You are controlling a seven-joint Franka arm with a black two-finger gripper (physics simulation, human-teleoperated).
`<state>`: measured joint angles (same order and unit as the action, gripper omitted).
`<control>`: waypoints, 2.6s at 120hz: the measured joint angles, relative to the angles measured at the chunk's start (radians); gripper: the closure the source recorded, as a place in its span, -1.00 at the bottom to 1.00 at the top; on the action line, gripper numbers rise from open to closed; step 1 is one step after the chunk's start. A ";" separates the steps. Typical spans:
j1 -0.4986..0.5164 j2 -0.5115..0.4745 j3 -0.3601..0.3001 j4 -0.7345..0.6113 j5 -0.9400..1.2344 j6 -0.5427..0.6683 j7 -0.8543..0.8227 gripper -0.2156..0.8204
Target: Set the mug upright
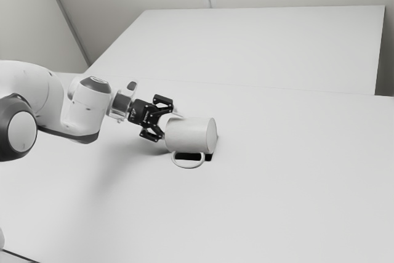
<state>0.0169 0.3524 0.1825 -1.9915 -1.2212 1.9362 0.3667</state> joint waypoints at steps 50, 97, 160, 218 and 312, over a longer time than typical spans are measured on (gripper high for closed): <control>-0.007 0.003 0.000 0.002 -0.002 0.004 0.072 0.46; -0.019 -0.012 -0.017 0.030 -0.008 0.018 0.109 0.80; -0.037 -0.157 -0.063 0.035 0.266 0.135 0.067 0.93; -0.098 -0.222 -0.089 0.072 1.065 0.121 -0.392 0.93; -0.133 -0.149 -0.090 0.079 1.144 0.109 -0.805 0.89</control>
<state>-0.1161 0.2036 0.0920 -1.9127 -0.0774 2.0448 -0.4381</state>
